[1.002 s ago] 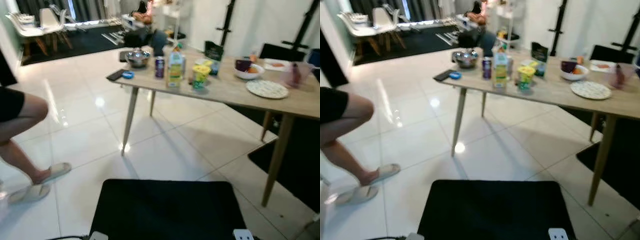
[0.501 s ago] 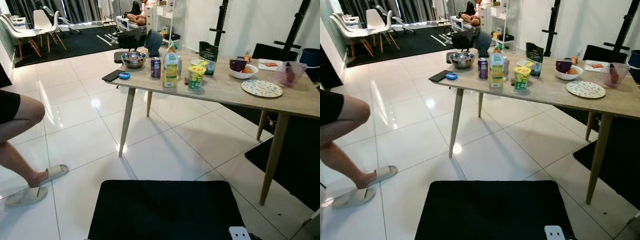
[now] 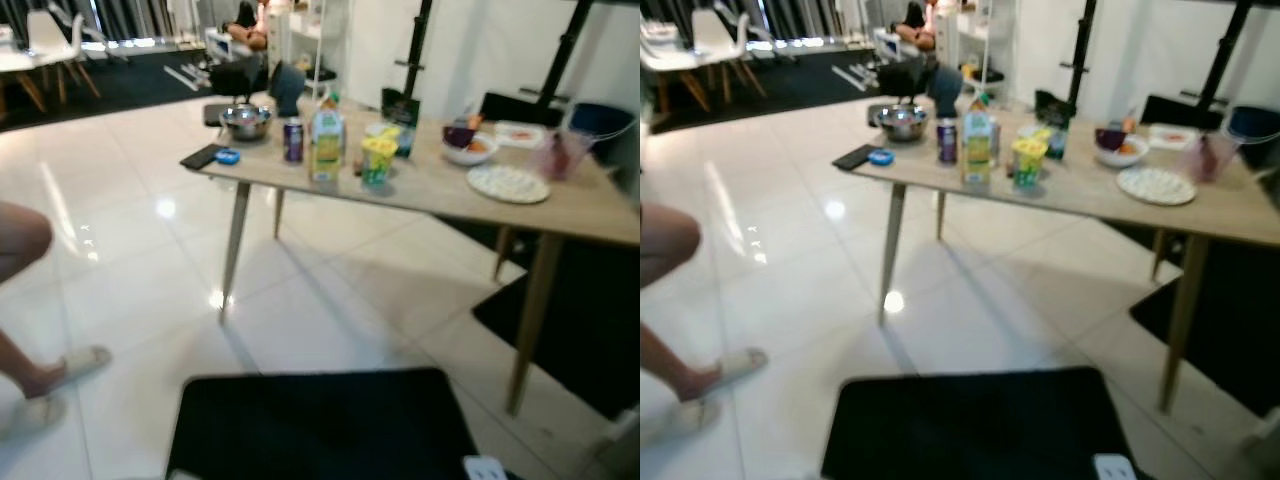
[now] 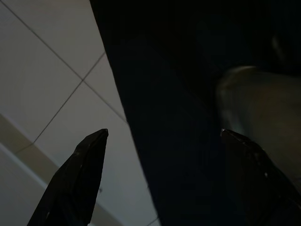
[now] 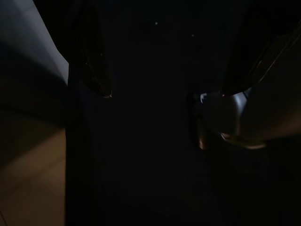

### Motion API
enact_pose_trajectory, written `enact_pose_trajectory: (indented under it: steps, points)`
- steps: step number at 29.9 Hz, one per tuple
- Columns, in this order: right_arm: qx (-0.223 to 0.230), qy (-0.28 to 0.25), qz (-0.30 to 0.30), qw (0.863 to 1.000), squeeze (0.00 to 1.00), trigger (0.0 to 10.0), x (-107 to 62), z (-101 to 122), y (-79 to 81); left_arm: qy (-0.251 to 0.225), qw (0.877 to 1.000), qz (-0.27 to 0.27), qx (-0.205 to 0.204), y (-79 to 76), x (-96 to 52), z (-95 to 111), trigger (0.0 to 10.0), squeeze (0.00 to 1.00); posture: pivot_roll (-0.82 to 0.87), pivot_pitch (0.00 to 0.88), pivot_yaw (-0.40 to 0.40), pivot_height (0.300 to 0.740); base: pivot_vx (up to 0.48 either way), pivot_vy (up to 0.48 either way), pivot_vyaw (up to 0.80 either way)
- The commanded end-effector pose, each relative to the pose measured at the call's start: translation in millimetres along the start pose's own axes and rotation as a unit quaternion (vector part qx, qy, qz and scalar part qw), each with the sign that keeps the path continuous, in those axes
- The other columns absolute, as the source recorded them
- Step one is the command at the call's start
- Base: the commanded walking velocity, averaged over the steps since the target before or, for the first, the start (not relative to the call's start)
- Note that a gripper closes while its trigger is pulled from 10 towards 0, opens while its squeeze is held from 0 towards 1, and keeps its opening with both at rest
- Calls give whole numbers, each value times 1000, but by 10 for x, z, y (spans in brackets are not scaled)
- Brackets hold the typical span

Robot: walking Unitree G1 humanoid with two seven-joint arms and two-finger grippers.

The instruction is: Restocking fridge

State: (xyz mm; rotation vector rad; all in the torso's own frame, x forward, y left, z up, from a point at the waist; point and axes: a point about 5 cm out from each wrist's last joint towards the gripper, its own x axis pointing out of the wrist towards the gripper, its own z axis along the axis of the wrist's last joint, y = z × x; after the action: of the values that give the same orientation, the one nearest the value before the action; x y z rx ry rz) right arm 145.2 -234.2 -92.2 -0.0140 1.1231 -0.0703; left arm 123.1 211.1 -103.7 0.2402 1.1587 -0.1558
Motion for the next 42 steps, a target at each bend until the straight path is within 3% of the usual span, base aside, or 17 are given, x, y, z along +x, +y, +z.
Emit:
enact_pose_trajectory:
  steps: [1, 18, 30, 42]
  points:
    - [8, -4, 4, 1000, 0, 10000, 10, 26, 48, 10, 1000, 4, 3, 32, -12, -55, 10000, 0, -29, 0, -6, 740, 334, 0, 0]
    - [9, 6, -2, 1000, 0, 10000, -37, -107, -121, 11, 1000, 6, 7, 37, -14, -64, 10000, 0, -28, 0, -4, 740, 335, 0, -746]
    - [7, 6, -6, 1000, 0, 10000, -46, -118, -156, 12, 1000, 6, 8, 36, -14, -67, 10000, 0, -28, 0, -4, 740, 332, 0, 0]
    - [1, 2, 0, 1000, 0, 10000, -13, -49, -36, 12, 1000, 7, 7, 37, -16, -75, 10000, 0, -28, 0, -4, 740, 322, 0, 0]
